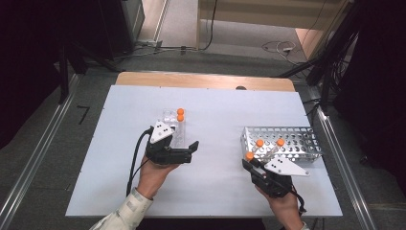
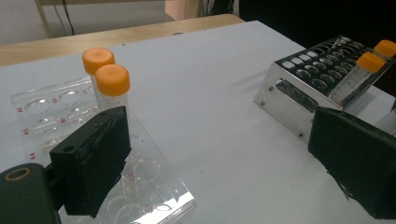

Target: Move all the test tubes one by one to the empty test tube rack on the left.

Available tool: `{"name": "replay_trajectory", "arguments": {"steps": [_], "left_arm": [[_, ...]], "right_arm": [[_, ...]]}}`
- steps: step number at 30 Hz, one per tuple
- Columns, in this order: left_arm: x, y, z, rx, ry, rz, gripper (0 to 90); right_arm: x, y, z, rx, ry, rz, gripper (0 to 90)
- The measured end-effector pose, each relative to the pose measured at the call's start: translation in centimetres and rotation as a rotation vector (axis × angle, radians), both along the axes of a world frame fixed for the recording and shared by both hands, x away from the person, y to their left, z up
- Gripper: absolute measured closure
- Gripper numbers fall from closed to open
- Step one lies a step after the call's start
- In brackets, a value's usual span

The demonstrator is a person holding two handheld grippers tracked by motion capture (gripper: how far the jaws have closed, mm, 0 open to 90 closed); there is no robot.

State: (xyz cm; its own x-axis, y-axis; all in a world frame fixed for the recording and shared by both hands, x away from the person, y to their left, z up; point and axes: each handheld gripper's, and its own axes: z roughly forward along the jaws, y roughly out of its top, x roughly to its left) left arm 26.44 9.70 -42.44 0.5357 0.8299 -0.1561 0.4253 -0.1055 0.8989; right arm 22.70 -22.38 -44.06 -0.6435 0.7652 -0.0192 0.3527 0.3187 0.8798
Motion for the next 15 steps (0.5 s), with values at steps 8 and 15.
{"name": "replay_trajectory", "arguments": {"steps": [8, 15], "left_arm": [[-0.4, -1.0, 0.1, -0.004, -0.002, -0.044, 8.6], [-0.9, -1.8, 0.3, -0.013, -0.014, -0.080, 12.3]], "right_arm": [[1.2, 2.1, -0.3, -0.007, 0.014, 0.032, 72.0], [2.1, 4.6, -0.6, -0.025, 0.016, 0.072, 72.1]]}}
